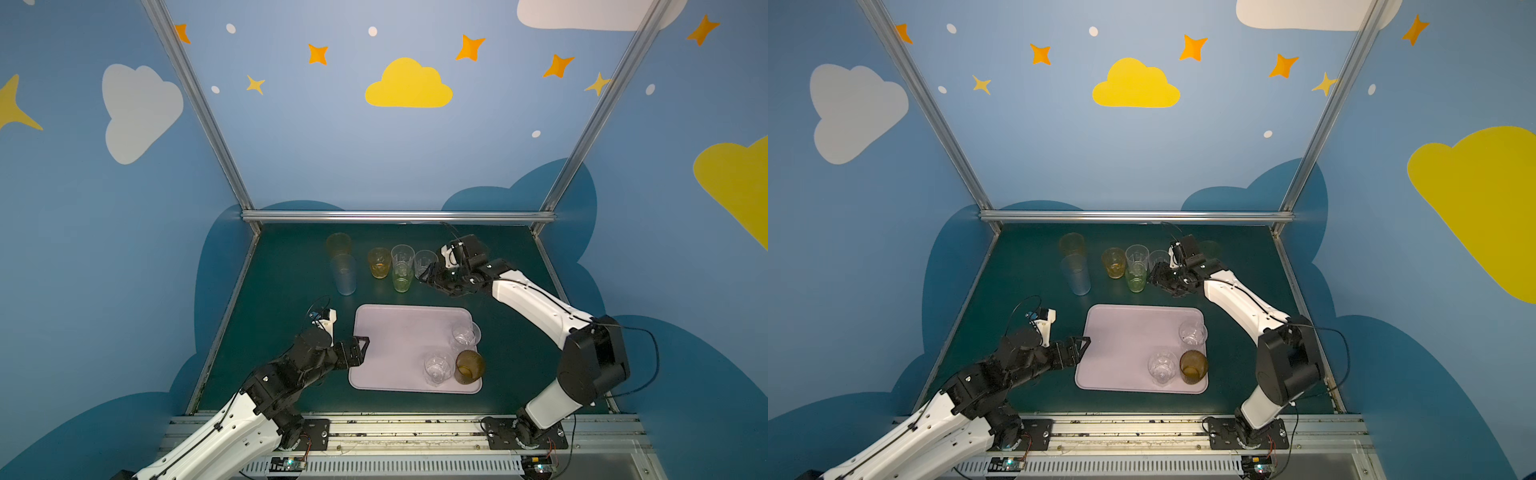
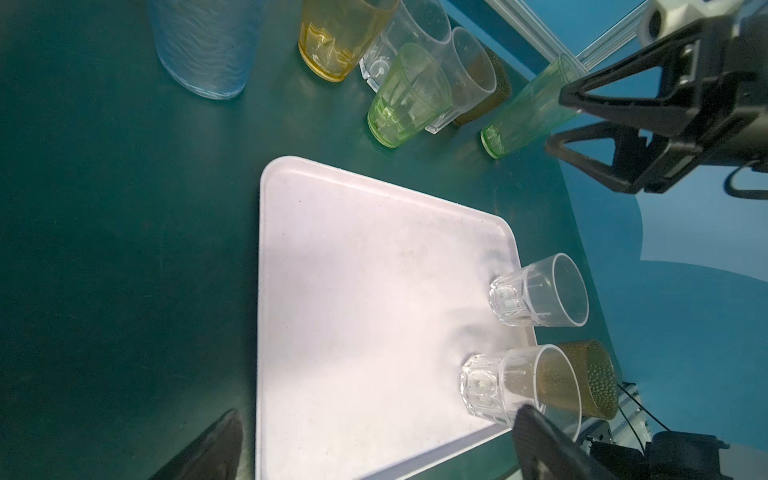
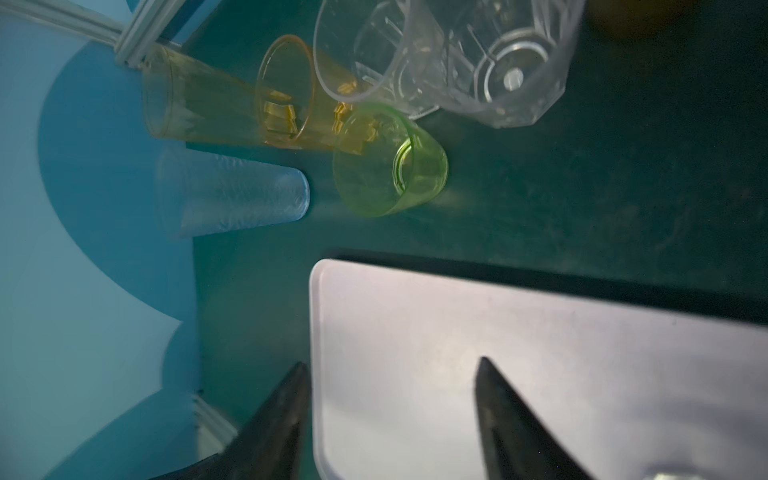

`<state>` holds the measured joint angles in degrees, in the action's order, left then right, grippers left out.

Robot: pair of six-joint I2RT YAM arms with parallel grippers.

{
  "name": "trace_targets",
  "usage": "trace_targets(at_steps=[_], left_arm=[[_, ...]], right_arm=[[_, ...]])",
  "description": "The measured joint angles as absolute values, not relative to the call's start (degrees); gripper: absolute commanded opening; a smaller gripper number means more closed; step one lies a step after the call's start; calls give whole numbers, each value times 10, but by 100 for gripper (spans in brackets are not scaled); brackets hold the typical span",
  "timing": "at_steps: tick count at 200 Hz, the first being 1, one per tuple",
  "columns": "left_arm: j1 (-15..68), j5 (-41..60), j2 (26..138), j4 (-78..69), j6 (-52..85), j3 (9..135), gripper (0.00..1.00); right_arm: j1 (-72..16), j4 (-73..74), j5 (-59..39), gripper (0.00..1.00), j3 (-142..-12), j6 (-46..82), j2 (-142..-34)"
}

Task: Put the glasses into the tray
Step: 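Withdraw the left gripper from the tray while the right gripper reaches to the glass cluster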

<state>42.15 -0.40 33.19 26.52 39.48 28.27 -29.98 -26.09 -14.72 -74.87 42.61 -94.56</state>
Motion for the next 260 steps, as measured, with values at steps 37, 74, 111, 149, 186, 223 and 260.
trace_targets(at_steps=[37, 74, 111, 149, 186, 223, 260], left_arm=[[418, 17, 348, 263, 395, 283, 100], [417, 33, 362, 254, 395, 283, 100], [417, 40, 372, 243, 395, 283, 100], [417, 41, 377, 242, 395, 283, 100], [416, 39, 374, 242, 394, 283, 100], [416, 36, 374, 242, 393, 283, 100], [416, 36, 374, 242, 393, 283, 100]], right_arm=[[-302, -255, -139, 40, -784, 426, -997], [-308, -255, -128, 39, -817, 427, -1037], [-317, -257, -118, 32, -868, 426, -1080], [-327, -285, -88, 30, -920, 420, -1122], [-334, -315, -55, 30, -951, 416, -1145], [-337, -326, -50, 28, -965, 415, -1171], [-340, -339, -47, 26, -982, 415, -1191]])
